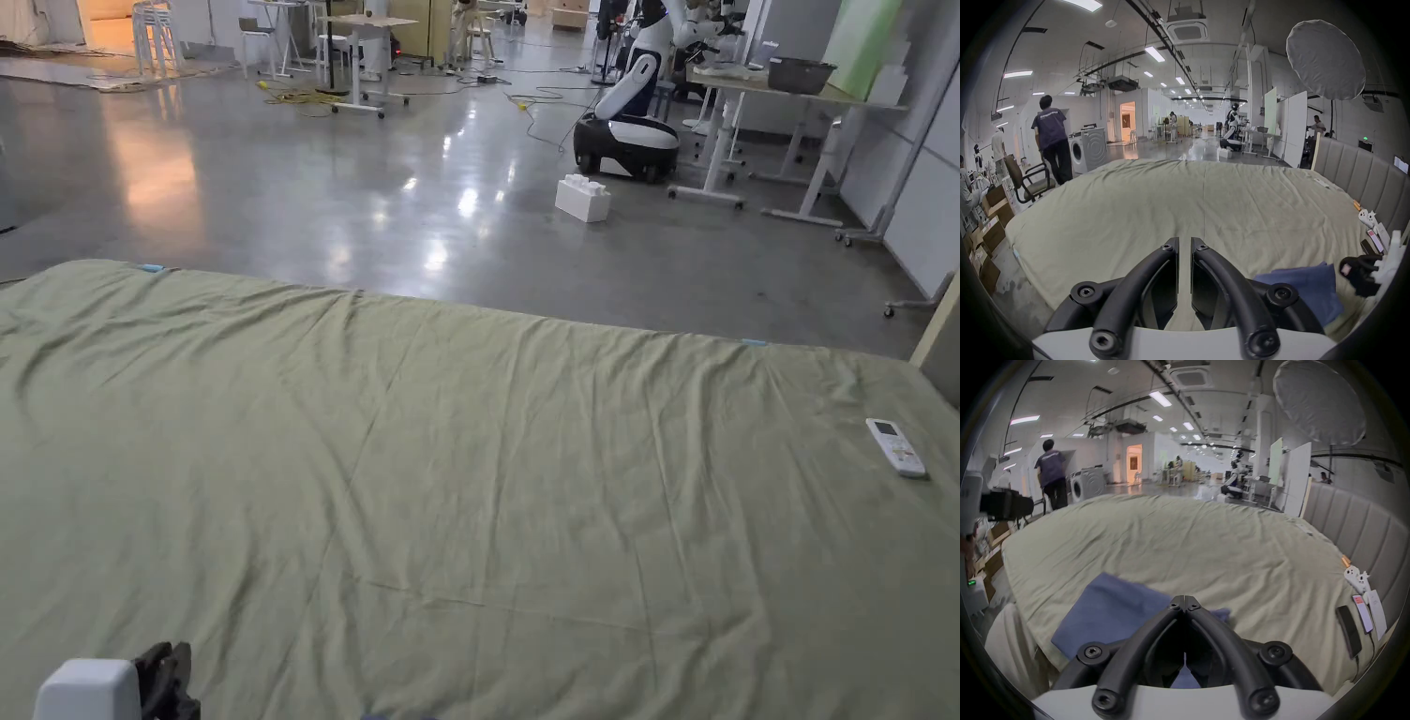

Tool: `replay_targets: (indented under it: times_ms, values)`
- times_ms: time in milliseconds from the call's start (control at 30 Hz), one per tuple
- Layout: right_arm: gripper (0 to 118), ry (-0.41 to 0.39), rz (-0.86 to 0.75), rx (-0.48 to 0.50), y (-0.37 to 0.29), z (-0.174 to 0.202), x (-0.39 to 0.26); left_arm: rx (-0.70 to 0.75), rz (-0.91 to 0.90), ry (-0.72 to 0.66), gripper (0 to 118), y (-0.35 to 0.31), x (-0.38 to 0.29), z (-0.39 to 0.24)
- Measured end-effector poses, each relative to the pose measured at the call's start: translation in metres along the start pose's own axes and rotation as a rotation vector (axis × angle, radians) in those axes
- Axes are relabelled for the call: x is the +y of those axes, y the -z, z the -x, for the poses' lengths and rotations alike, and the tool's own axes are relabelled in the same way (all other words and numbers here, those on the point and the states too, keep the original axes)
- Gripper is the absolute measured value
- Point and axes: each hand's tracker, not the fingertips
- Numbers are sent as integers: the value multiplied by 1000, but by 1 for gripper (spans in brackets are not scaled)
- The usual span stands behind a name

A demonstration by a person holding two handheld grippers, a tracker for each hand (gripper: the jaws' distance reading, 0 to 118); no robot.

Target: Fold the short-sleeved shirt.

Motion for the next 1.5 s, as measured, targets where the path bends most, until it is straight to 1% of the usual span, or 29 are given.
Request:
replay_targets:
  times_ms: [100,167,200,300,367,467,533,600,633,667,700,767,800,933,1000,1100,1133,1200,1233,1300,1333,1433,1500]
  values:
    - [1,1,53,-32,20,8,-16,-24,41,-22,10,-3,-10,4]
    - [1,8,100,-78,32,6,-28,-52,68,-42,10,-5,-15,5]
    - [1,2,103,-85,41,3,-39,-78,94,-56,10,-5,-18,5]
    - [1,-2,95,-99,44,0,-48,-173,145,-84,10,-1,-24,5]
    - [1,-20,87,-118,31,7,-33,-226,193,-94,10,5,-26,4]
    - [1,29,88,-130,33,3,-38,-322,260,-146,10,16,-27,2]
    - [1,36,86,-137,31,2,-40,-426,331,-198,11,27,-26,1]
    - [1,37,88,-137,34,0,-45,-510,389,-230,21,41,-27,0]
    - [1,39,89,-138,35,-2,-47,-532,432,-240,30,49,-28,-1]
    - [1,45,91,-135,35,-4,-48,-549,472,-248,44,57,-29,-2]
    - [1,46,92,-135,35,-5,-49,-569,501,-262,55,65,-31,-3]
    - [1,46,91,-135,30,-3,-44,-619,557,-297,68,82,-34,-4]
    - [1,47,92,-134,30,-4,-45,-657,582,-322,70,90,-36,-6]
    - [1,51,94,-128,28,-5,-43,-765,694,-404,71,121,-49,-17]
    - [1,52,95,-123,28,-6,-43,-776,757,-421,72,135,-57,-26]
    - [1,58,93,-116,27,-7,-43,-838,840,-449,71,152,-72,-39]
    - [1,55,92,-114,29,-8,-45,-863,858,-465,71,156,-77,-42]
    - [1,59,86,-111,28,-11,-47,-898,823,-502,69,160,-82,-44]
    - [1,65,85,-110,26,-12,-47,-884,819,-492,66,161,-83,-45]
    - [1,68,82,-121,29,-17,-52,-881,806,-474,41,160,-86,-47]
    - [1,71,82,-120,28,-19,-52,-881,811,-473,37,159,-89,-47]
    - [1,68,82,-123,30,-22,-56,-900,798,-518,32,159,-95,-42]
    - [1,67,86,-123,32,-23,-57,-900,786,-523,29,153,-97,-41]
